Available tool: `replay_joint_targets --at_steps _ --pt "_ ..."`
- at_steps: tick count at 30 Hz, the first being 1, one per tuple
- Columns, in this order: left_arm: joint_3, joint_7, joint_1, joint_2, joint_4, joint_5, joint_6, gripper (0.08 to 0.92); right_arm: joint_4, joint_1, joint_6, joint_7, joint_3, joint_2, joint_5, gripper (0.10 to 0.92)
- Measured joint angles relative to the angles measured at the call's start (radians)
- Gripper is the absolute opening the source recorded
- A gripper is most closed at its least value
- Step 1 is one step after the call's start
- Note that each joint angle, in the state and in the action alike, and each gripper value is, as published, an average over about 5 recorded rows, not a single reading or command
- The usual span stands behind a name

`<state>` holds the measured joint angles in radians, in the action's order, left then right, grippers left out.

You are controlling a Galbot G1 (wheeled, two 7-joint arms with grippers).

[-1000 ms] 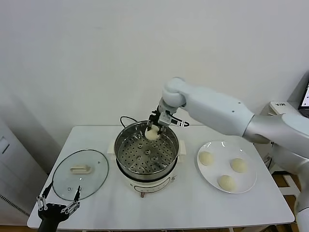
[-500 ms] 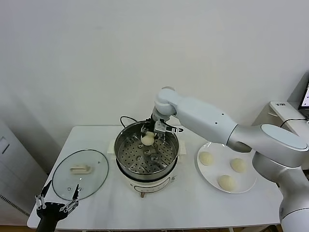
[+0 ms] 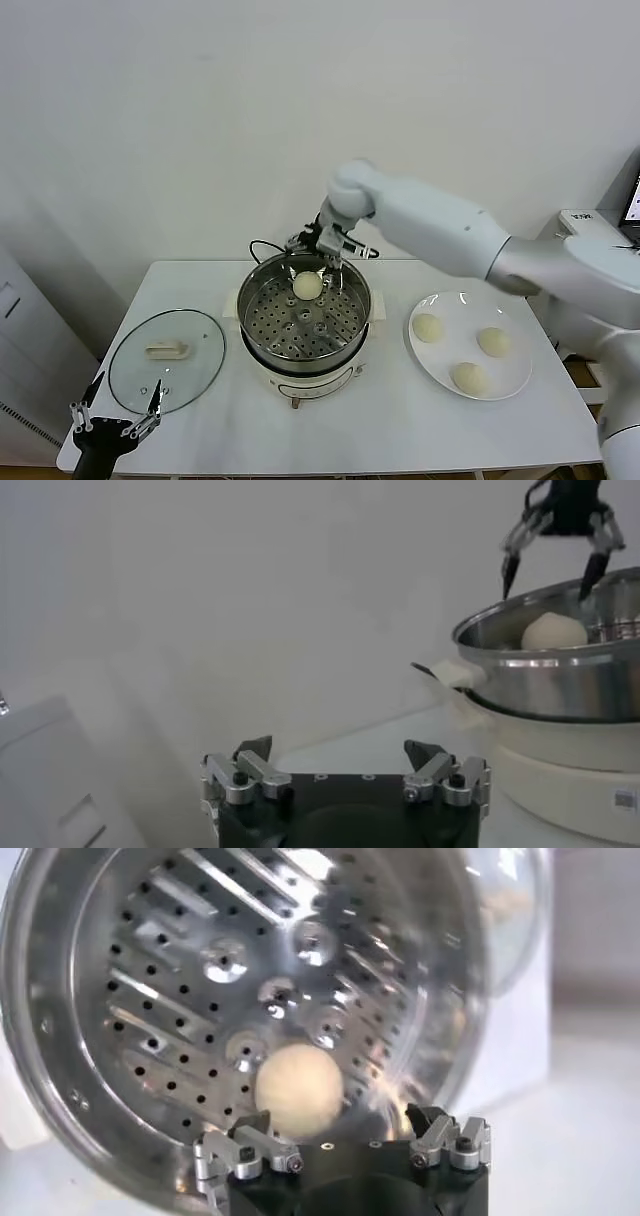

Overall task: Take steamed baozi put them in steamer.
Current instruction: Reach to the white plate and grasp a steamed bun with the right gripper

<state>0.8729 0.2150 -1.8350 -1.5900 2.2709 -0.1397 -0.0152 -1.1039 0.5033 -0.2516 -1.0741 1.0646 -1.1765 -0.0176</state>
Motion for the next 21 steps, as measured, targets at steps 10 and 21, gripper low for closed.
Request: replay_joint_targets --at_steps 10,21 --pt "-0.006 0.000 0.006 -0.010 0.006 0.001 -0.002 0.823 0.052 0.051 0.283 -0.054 0.093 0.146 0.194 0.823" --pt "-0.002 0.000 -0.002 -0.012 0.020 -0.003 0.000 0.823 0.066 -0.127 0.353 -0.033 0.031 0.285 0.144 0.823"
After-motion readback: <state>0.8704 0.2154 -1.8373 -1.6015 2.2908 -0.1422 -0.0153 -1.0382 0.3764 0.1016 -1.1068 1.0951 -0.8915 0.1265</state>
